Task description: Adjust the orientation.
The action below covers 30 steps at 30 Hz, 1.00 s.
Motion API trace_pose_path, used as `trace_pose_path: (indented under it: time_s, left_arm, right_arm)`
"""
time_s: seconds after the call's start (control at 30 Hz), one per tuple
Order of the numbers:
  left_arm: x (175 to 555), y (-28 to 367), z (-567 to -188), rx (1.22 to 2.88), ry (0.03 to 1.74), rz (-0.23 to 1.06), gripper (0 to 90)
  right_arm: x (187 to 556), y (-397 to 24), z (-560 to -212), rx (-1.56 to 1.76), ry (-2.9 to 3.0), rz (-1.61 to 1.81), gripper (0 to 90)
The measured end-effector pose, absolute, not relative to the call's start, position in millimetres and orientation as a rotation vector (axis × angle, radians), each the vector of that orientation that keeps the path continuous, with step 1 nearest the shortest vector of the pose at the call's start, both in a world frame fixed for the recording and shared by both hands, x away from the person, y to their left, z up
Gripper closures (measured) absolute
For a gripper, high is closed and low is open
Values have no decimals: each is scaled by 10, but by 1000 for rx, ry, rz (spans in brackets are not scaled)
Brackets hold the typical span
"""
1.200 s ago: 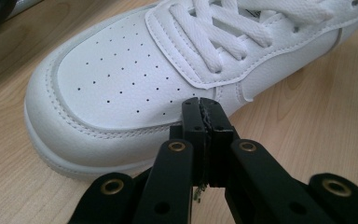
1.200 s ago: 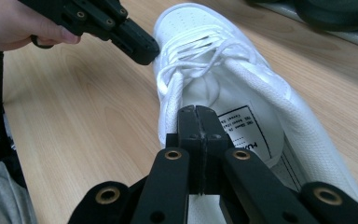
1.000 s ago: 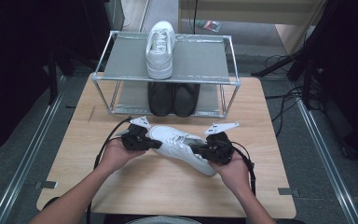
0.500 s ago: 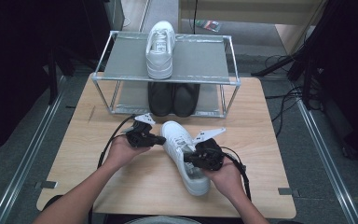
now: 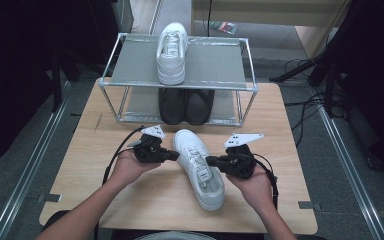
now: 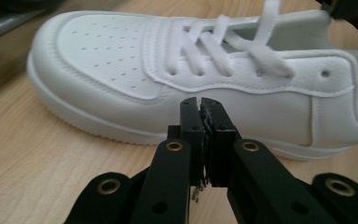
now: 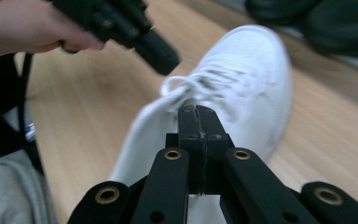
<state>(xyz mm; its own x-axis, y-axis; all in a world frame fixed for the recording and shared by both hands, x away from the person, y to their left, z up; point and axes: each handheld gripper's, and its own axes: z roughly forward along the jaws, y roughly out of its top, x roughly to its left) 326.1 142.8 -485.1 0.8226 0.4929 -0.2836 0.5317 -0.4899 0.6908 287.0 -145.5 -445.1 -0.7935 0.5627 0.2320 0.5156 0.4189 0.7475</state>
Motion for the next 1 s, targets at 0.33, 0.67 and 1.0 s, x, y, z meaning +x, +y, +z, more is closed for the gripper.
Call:
trace_pose_path:
  time_s: [0.33,0.67,1.0]
  left_arm:
    - [3232,1278,-4909,2209,718,-68,884]
    - [3292,1257,-4923,2191,715,-64,891]
    - [3337,1210,-4924,2188,714,-48,887]
  right_arm:
    - [2996,-1565,-4672,1183,2582,1251,900]
    - [2989,-1544,-4670,1195,2553,1240,900]
    - [2999,-1548,-4687,1201,2539,1232,900]
